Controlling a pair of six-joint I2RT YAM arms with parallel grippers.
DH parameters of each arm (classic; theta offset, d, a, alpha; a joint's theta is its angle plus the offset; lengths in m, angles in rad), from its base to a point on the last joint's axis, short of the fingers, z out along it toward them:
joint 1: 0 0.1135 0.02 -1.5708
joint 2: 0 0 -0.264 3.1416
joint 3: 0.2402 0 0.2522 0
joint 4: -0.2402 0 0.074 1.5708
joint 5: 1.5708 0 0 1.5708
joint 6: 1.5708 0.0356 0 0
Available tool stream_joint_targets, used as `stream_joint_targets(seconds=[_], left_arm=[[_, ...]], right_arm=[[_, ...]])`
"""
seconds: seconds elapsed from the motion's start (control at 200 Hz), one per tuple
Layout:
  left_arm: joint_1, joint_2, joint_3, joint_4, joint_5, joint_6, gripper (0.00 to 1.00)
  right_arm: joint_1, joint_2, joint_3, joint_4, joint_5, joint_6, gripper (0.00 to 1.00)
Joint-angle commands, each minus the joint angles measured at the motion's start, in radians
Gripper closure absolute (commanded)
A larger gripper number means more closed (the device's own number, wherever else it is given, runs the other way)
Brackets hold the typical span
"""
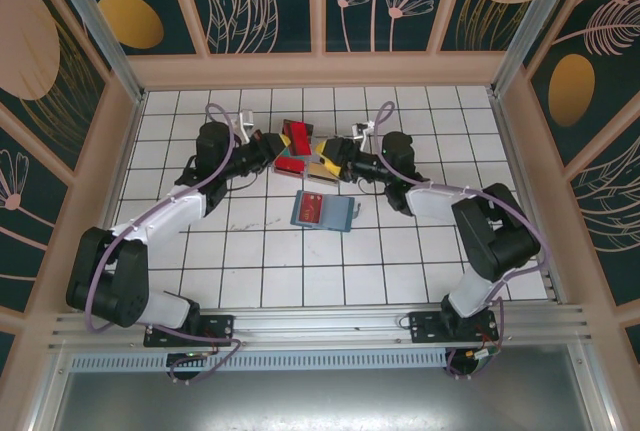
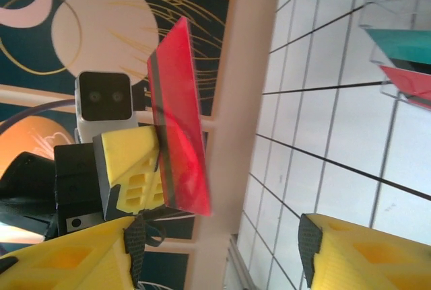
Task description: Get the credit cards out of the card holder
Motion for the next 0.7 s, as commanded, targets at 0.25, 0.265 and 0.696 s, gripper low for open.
stream_joint_targets(seconds=[0.25,0.265,0.696], left_arm=[[0.023,0.047,-0.036,0.281,0.089,-0.203,1.0],[0.023,0.046,-0.039,0.282,0.089,-0.204,1.0],[0.032,0.047,-0.063,0.272,0.094,-0.21,1.0]], right_arm=[[0.042,0.102,0.099,0.294,0.018,0.2,0.49],[0.042,0.104,0.095,0.305,0.023,0.207,0.49],[0.042,0.11,0.077,0.291,0.064,0.233,0.72]])
